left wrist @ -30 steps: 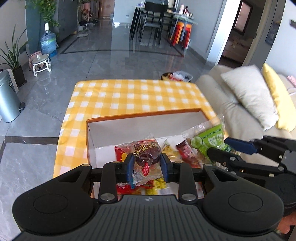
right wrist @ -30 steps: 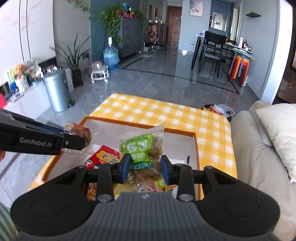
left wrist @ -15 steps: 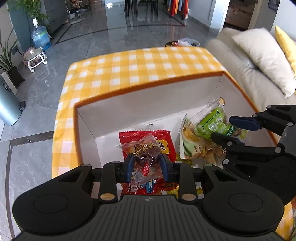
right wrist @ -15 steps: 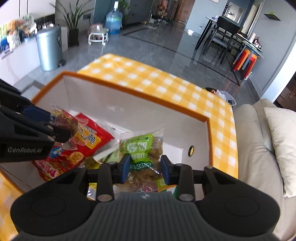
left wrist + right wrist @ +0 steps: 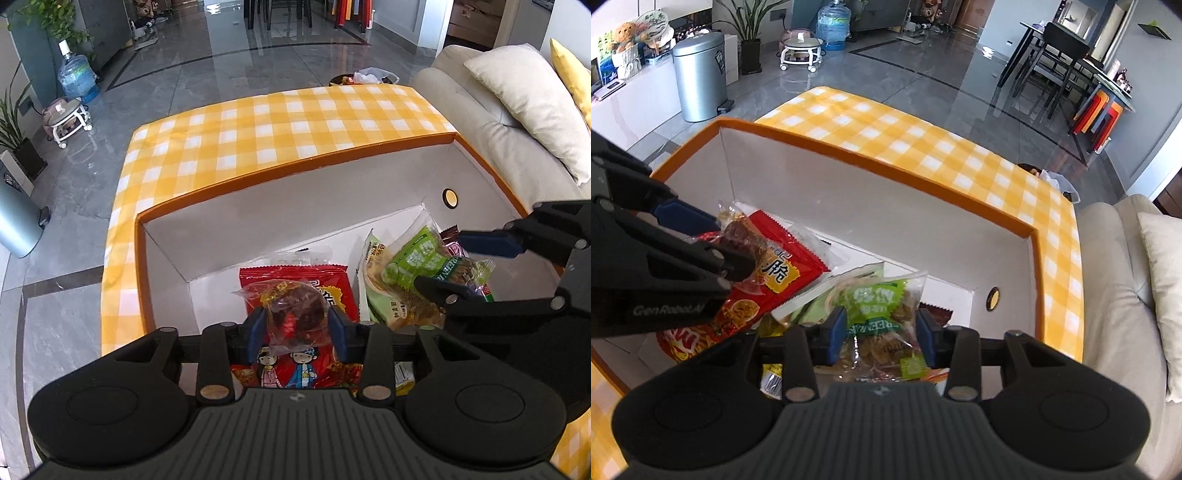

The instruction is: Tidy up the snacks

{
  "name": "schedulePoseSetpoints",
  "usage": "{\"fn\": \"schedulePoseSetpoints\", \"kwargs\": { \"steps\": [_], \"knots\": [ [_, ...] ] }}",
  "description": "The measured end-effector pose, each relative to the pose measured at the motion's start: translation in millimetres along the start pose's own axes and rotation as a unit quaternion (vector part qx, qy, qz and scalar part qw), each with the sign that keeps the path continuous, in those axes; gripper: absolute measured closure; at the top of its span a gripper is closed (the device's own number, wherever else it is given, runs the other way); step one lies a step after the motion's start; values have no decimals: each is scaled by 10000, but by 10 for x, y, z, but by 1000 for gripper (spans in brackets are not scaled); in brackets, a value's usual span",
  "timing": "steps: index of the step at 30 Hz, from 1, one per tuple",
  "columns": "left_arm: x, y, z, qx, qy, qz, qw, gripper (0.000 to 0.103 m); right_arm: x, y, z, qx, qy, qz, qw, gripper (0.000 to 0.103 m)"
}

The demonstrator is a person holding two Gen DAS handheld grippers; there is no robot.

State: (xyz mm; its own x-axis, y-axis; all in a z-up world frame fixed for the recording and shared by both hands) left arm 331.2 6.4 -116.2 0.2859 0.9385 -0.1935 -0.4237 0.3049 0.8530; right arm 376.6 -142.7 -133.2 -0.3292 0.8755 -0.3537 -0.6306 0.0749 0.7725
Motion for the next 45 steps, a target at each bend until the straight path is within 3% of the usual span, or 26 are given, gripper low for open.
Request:
{"fn": "schedulePoseSetpoints", "kwargs": {
  "steps": [2,7,11,17,26,34,38,41,45],
  "knots": [
    [-4,24,5,-41,-34,37,10000,41,-11,11,25,-30,32,-26,10000,57],
    [-38,127,7,-81,-169,155,9997,35,-5,96,61,-63,165,-71,9998,45],
    [-51,309,-6,-337,-179,248,9990,21,-42,192,91,0,198,-42,9998,36],
    [-94,700,-75,-884,-40,270,9957,19,-198,492,112,-168,-86,-43,9998,22],
    [-355,1384,-305,-1967,-361,661,9776,18,-431,1271,-106,-790,-826,-59,9934,14],
    [-620,1883,-581,-2807,-496,1187,9511,9,-551,2062,-529,-1651,-1514,-132,9745,6],
    [-736,2036,-768,-3111,-446,1332,9399,8,-553,2359,-717,-1881,-1723,-104,9669,4],
    [-790,2074,-893,-3178,-367,1378,9374,7,-544,2524,-875,-1954,-1904,-118,9620,4],
    [-813,1995,-1071,-3017,-222,1366,9433,7,-523,2634,-1072,-1976,-2093,-226,9574,4]
  ]
}}
Point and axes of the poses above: each gripper's, at about its wrist camera, not at the fingertips, and y roughly against the way its jaws point, x to its left, z to its top, the point moved 3 cm from there along -y, roughly the way its jaws point, and after that the axes turned 14 degrees about -z, right-handed, at the moved point
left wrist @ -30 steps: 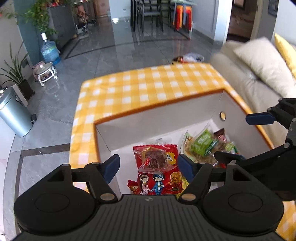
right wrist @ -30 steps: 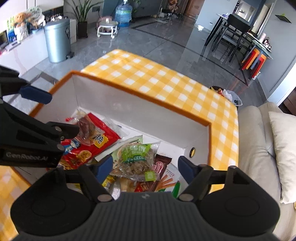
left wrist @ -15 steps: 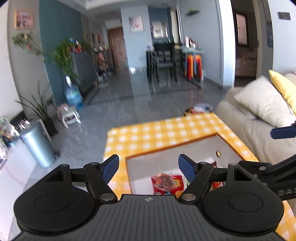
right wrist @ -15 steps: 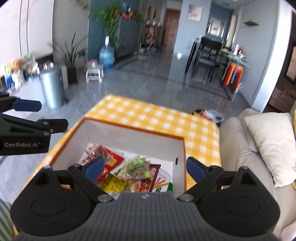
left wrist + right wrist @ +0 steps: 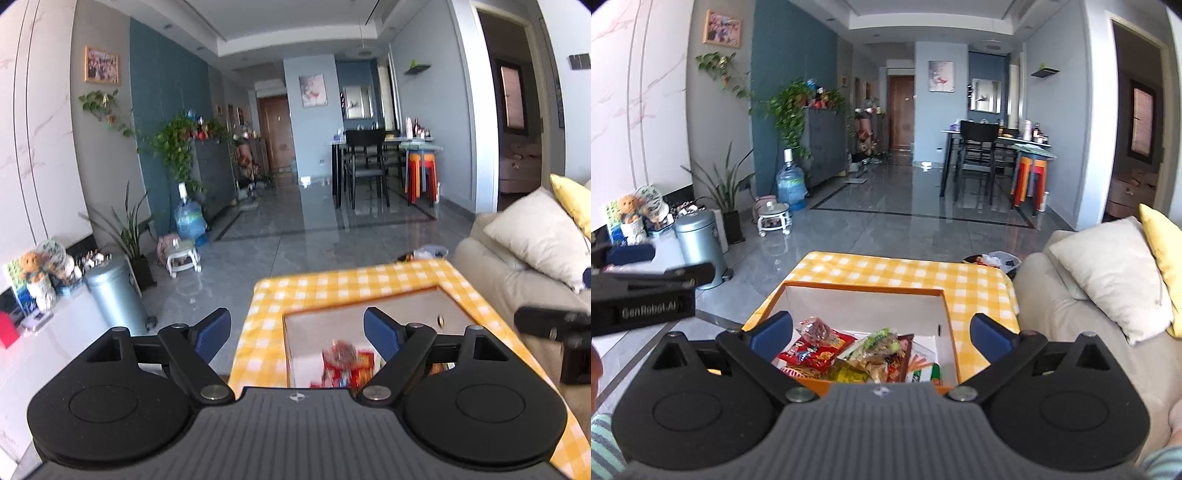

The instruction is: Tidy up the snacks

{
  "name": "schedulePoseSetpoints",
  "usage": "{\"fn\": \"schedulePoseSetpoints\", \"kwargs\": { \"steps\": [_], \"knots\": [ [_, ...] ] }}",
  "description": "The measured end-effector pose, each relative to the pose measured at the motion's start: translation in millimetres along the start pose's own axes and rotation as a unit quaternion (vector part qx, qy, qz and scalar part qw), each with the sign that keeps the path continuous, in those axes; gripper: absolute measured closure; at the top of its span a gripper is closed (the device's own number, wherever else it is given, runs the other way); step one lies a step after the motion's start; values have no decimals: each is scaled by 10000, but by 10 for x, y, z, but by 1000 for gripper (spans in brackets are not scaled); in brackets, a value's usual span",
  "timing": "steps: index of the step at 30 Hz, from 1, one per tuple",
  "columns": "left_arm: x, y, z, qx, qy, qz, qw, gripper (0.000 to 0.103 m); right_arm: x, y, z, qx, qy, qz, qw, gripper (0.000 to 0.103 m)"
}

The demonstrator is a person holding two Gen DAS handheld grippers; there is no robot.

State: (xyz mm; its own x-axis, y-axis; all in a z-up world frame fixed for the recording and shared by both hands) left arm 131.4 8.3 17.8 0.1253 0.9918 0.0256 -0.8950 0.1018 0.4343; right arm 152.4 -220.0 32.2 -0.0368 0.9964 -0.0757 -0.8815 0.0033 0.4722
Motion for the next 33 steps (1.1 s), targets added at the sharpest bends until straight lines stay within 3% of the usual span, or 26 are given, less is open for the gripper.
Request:
{"fn": "schedulePoseSetpoints", "kwargs": {
  "steps": [5,12,33],
  "knots": [
    [-62,-53,-251,459,142,-100,9988,7,-25,99,-190,-10,-55,-119,9999,4],
    [-133,-119,-441,798,126,-94,9967,7,-29,-4,-448,308,-49,-182,9993,4],
    [-184,-258,-641,1336,166,-29,9909,7,-3,-397,-669,884,-63,-185,9959,4]
  ]
}}
Point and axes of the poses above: each gripper's, at about its wrist camera, not at the fingertips, and y roughly against the way its jaws point, x to its left, z to its top, the point moved 3 cm from there along -y, roughly the way its jaws point, and after that the axes turned 14 degrees about -z, right-handed, at the moved point
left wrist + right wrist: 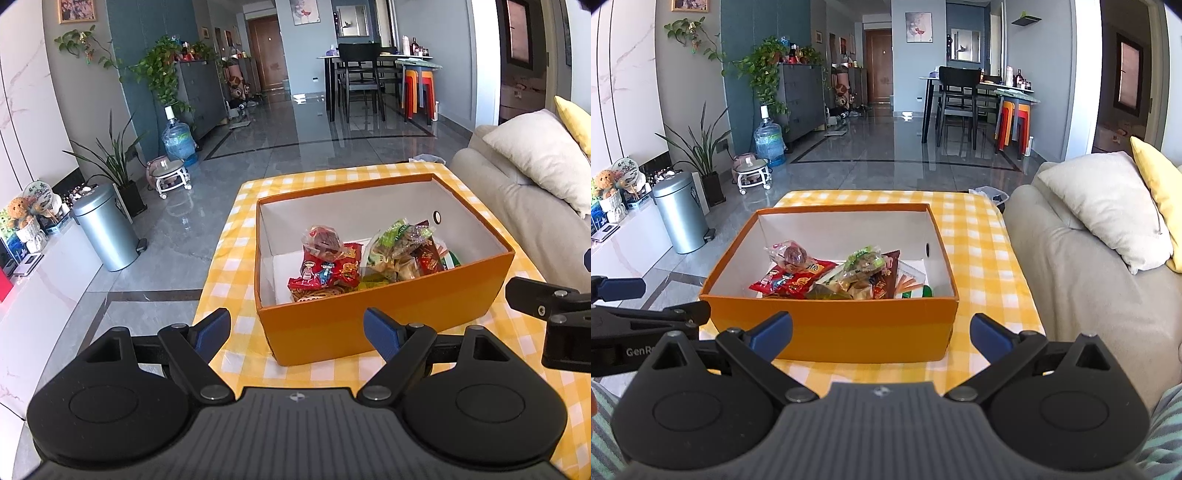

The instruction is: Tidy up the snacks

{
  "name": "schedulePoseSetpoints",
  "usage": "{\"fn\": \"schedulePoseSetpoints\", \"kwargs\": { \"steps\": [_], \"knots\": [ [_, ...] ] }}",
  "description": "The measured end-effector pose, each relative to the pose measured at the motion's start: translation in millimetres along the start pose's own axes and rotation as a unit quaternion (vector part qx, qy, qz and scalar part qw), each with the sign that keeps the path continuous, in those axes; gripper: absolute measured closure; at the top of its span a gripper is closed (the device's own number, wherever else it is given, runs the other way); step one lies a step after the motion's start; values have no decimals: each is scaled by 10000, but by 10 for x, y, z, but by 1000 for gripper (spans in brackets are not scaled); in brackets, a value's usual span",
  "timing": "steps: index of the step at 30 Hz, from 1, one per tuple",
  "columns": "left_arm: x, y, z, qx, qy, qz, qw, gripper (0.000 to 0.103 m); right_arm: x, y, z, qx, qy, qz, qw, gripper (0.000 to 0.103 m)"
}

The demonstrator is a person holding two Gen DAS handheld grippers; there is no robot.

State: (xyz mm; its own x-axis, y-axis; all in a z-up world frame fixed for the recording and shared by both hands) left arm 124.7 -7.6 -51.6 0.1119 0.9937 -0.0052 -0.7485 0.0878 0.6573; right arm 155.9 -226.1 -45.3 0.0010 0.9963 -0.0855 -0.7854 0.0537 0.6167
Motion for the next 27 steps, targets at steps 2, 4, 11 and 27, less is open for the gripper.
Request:
{"fn": "schedulePoseSetpoints", "kwargs": {
  "steps": [2,4,11,27],
  "knots": [
    [-1,1,1,-9,5,-4,10000,7,0,-2,4,9,-11,2,10000,4],
    [0,-1,0,1,3,3,10000,7,3,0,4,11,-11,14,10000,4],
    [-11,1,3,4,8,-7,10000,7,18,14,6,6,11,17,10000,4],
    [-37,-17,1,34,9,-31,10000,7,9,-20,-2,92,21,-18,10000,4]
  ]
}}
Point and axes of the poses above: each gripper's, at about its wrist camera, not at the fingertips, and y roughly against the way its jaws point, x to its left, z to its top, the point moved 3 cm from there along -y, roughly the way its jaws point, and after that the axes turned 14 degrees about -z, right-handed, at the moved point
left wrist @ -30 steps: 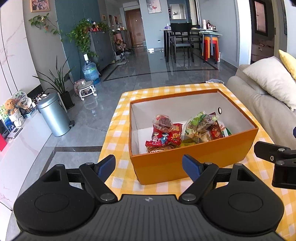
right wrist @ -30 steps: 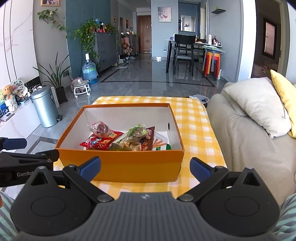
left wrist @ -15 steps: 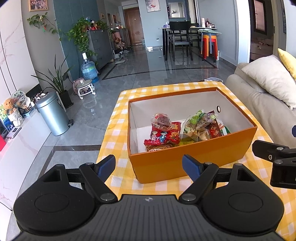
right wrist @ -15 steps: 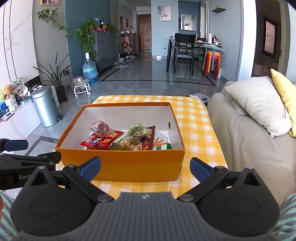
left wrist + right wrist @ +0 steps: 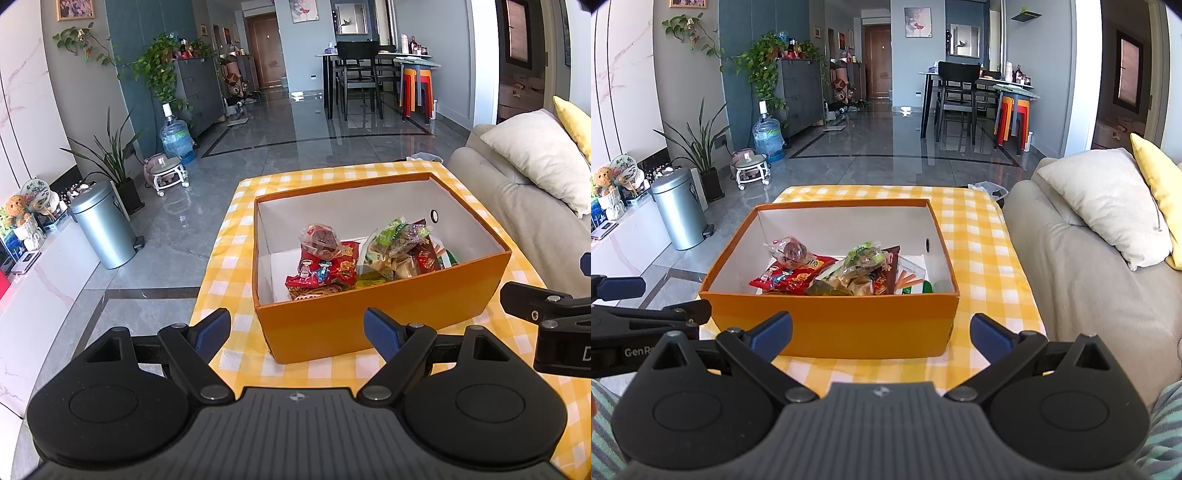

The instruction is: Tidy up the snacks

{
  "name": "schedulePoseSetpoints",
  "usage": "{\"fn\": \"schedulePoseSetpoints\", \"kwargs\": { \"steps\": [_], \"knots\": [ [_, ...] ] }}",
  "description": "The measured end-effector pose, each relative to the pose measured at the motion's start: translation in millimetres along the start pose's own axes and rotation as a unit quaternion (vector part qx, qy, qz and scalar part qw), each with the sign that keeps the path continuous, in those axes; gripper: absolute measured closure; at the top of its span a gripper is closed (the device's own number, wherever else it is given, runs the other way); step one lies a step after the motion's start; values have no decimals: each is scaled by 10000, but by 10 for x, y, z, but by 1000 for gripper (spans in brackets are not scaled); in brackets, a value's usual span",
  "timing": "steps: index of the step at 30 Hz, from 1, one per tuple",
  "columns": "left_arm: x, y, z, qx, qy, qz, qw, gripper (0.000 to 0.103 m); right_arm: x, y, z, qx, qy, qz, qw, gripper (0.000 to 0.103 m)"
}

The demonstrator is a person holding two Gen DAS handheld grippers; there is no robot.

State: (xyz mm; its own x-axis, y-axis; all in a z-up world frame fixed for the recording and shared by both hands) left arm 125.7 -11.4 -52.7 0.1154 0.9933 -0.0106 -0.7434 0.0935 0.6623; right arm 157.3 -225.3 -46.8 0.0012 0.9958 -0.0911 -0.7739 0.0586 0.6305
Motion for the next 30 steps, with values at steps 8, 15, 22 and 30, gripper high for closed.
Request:
{"fn": "schedulePoseSetpoints", "kwargs": {
  "steps": [8,15,22,30],
  "knots": [
    [-9,-2,-3,9,6,-15,10000,7,-14,-10,-9,53,-17,-39,10000,4],
    [-13,2,-2,10,0,-20,10000,7,-22,12,-9,60,-12,-67,10000,4],
    [-16,3,-5,9,-1,-25,10000,7,-32,26,-7,64,-4,-97,9999,4],
    [-44,9,11,-4,10,-38,10000,7,-44,27,-9,61,1,-102,9999,4]
  ]
}}
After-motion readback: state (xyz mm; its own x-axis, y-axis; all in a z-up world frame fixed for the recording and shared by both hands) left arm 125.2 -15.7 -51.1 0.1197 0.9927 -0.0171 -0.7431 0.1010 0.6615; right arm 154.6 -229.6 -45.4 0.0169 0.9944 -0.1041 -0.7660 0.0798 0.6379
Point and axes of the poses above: each gripper's, at about its wrist camera, not at the fingertips, and y roughly against the way its jaws point, x to its left, z to its top, the point moved 3 cm from there along -y, roughly the way its jaws point, and after that the axes turned 14 degrees about -z, right-handed, at the moved point
